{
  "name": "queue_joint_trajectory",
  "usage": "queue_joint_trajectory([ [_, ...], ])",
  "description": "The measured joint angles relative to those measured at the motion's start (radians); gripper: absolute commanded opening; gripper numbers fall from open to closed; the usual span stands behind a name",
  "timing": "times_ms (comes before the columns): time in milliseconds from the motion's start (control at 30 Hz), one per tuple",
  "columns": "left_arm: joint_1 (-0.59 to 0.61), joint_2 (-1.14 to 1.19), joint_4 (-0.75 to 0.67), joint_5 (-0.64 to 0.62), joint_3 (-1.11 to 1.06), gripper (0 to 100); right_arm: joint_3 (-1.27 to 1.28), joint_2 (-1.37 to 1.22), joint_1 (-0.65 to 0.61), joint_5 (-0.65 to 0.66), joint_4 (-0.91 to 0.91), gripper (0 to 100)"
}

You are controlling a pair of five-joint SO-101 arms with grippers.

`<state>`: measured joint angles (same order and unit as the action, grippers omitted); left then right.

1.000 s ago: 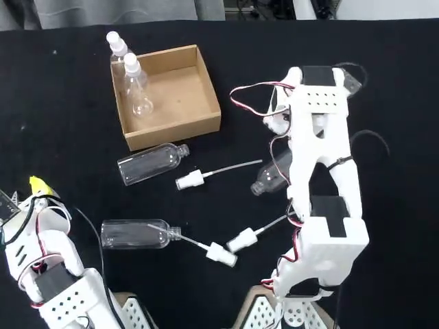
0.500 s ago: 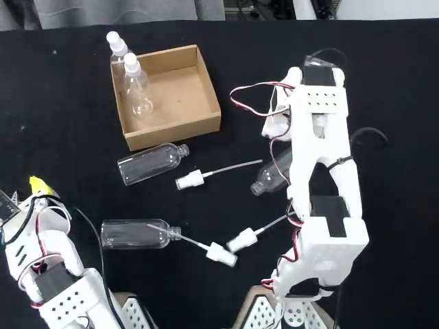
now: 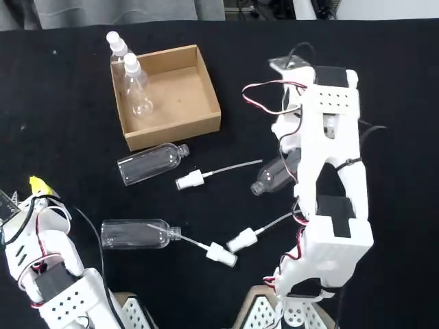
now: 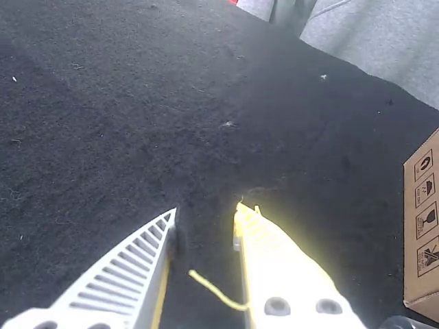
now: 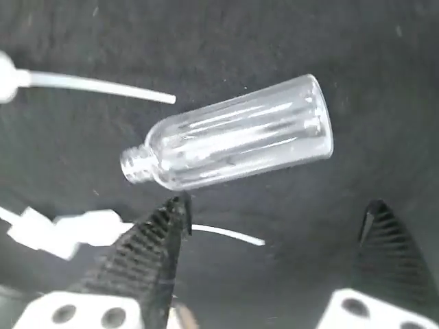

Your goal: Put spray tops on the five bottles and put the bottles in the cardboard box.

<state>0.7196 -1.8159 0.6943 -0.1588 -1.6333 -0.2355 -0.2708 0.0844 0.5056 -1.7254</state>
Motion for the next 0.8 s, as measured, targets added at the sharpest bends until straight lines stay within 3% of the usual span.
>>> queue_joint_trajectory([
  [267,0.0,0.0,0.0,0.0,0.0,12,0.0,0.0,0.009,0.41,0.0,33.9],
  [800,0.0,0.0,0.0,0.0,0.0,12,0.0,0.003,0.009,0.727,-0.006,33.9],
])
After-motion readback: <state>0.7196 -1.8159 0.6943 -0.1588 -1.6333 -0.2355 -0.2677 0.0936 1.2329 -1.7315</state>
